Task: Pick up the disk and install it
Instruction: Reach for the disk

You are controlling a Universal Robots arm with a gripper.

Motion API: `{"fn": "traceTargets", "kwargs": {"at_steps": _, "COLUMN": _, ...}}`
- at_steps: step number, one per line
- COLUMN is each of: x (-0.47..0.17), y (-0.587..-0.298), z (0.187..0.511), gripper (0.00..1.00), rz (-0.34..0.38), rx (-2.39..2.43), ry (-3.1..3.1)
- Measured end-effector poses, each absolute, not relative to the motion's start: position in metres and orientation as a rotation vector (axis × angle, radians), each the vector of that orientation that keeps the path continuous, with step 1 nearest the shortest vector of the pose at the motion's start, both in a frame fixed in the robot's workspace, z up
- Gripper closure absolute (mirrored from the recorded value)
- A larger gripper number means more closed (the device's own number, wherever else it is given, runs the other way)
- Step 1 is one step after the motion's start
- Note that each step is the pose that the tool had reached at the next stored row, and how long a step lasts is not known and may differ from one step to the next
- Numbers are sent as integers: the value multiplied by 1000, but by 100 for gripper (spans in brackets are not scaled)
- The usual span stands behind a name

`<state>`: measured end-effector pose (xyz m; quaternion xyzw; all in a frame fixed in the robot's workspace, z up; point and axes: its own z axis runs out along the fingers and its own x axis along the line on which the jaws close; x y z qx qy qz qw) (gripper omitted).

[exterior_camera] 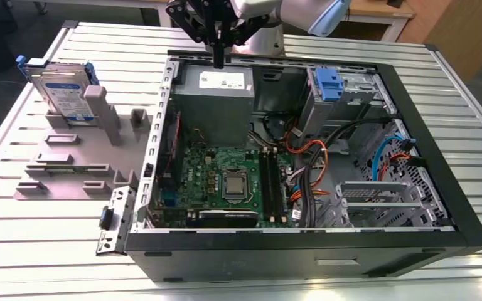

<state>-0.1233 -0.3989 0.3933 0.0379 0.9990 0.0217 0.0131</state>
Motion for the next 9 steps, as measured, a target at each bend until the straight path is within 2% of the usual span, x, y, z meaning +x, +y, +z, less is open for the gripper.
{"fn": "traceTargets", "kwargs": {"at_steps": 9, "x": -127, "y": -399, "z": 393, "gripper": 89, "rz": 68, "rx": 118, "ry": 3112}}
